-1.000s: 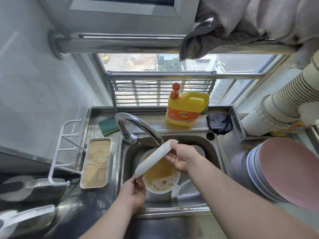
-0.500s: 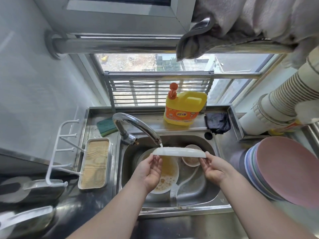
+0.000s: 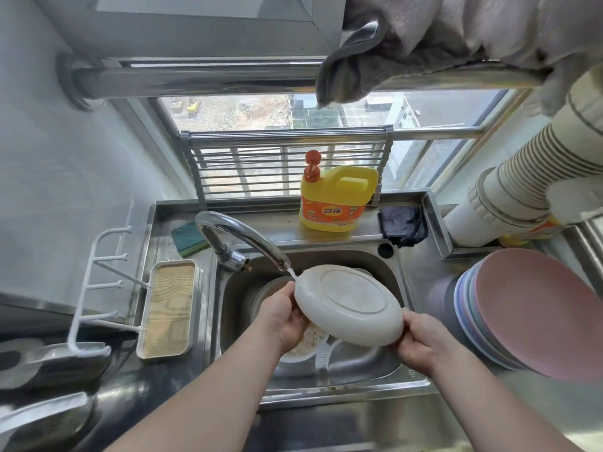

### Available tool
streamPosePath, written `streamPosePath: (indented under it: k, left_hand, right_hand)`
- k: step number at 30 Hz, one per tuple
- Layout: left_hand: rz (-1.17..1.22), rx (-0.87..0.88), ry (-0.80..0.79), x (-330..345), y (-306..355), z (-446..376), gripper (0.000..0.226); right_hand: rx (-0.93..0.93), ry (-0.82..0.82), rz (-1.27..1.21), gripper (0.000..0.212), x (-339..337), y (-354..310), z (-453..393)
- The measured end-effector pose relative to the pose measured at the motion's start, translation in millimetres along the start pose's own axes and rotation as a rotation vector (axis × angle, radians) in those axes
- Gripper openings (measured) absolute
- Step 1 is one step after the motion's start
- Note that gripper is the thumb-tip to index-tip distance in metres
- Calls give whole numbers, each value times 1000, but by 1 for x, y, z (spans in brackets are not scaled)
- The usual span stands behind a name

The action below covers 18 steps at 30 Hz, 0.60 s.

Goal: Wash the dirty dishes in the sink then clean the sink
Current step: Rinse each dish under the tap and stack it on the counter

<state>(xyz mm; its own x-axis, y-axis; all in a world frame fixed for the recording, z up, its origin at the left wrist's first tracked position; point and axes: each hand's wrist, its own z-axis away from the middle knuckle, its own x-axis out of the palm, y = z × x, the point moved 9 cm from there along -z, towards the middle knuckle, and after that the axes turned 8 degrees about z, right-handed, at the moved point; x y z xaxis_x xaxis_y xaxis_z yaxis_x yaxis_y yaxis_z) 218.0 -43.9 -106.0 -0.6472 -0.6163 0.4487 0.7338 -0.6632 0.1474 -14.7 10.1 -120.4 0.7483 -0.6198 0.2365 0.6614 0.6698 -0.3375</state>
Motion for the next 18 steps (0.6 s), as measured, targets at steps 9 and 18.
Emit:
streamPosePath:
  k: [9, 18]
  left_hand:
    - [-185, 4, 112, -13, 0, 14, 41]
    - [-283, 164, 288, -74, 18, 25, 33]
  right_hand:
    - [-68, 30, 245, 28, 13, 2, -9]
    - [-159, 191, 383, 34, 18, 15, -23]
